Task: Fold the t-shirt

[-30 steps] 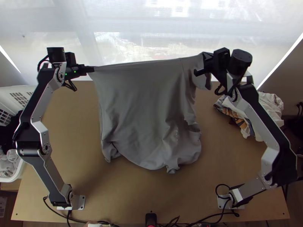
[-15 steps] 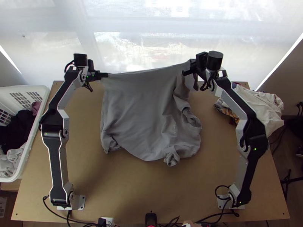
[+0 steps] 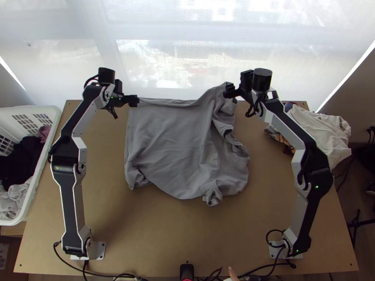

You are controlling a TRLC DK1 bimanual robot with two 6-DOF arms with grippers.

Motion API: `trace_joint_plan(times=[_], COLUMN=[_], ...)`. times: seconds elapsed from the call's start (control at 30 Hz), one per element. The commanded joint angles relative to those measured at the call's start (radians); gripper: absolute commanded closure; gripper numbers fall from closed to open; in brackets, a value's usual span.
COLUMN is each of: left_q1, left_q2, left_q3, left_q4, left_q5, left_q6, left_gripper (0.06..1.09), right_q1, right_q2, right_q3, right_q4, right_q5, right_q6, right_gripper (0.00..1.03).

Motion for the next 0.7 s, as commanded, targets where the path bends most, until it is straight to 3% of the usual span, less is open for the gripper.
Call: trace_joint_plan(times=[0.0, 0.17, 0.5, 0.67], left_q1=[-0.007, -0.016, -0.068, -0.131], left_q2=[-0.171, -0.319, -0.695, -0.806], left_q3=[-0.126, -0.202, -0.693, -0.860], left_q4=[-0.091, -0.258, -0.444, -0.519], left_q5=[0.056, 0.126, 0.130, 0.146], left_q6=[-0.016, -0.013, 0.083, 0.100], left_gripper=[0.12, 0.12, 0.17, 0.17], right_q1=[0.001, 0.001, 0.007, 0.066], right_q2=[-0.104, -0.251, -0.577, -0.719], right_q3=[-0.077, -0.175, -0.430, -0.523], right_q4=[-0.016, -0.028, -0.114, -0.206], right_q5=[0.000, 0.000, 0.000, 0.002], right_q6=[0.025, 0.038, 0.051, 0.049], right_gripper=[0.05, 0.05, 0.05, 0.05])
